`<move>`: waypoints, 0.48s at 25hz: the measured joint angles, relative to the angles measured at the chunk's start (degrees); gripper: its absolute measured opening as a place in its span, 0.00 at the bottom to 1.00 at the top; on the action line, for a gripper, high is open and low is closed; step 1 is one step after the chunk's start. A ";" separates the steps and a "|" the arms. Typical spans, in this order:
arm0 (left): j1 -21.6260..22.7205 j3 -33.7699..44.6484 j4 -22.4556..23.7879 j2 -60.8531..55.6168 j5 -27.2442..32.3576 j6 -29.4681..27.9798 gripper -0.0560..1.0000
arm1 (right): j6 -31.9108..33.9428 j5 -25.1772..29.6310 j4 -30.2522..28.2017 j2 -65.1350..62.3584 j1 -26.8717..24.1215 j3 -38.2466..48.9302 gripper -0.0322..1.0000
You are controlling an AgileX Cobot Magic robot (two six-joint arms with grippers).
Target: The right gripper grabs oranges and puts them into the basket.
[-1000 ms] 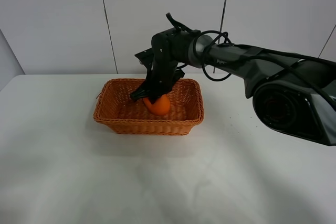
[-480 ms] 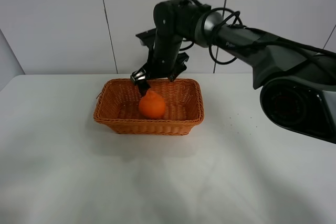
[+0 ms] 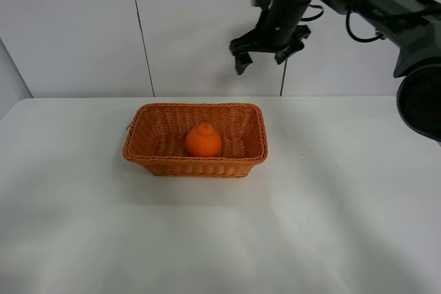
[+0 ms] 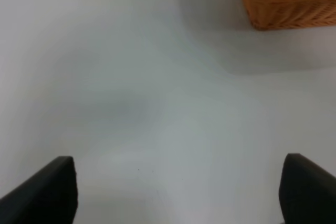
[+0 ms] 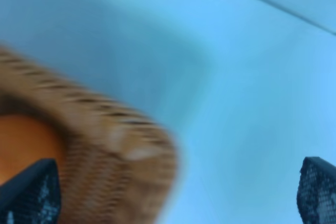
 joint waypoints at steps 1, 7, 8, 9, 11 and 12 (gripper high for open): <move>0.00 0.00 0.00 0.00 0.00 0.00 0.89 | 0.00 0.00 0.00 0.00 -2.21 0.00 0.70; 0.00 0.00 0.00 0.00 0.00 0.00 0.89 | -0.03 0.00 0.00 0.00 -13.09 0.00 0.70; 0.00 0.00 0.00 0.00 0.00 0.00 0.89 | -0.03 0.00 0.00 0.00 -14.41 0.00 0.70; 0.00 0.00 0.00 0.00 0.00 0.00 0.89 | -0.03 0.00 0.00 0.00 -15.32 0.00 0.70; 0.00 0.00 0.00 0.00 0.00 0.00 0.89 | -0.03 0.00 0.40 0.00 -16.55 0.00 0.70; 0.00 0.00 0.00 0.00 0.00 0.00 0.89 | -0.03 0.00 0.44 -0.12 -16.76 0.00 0.70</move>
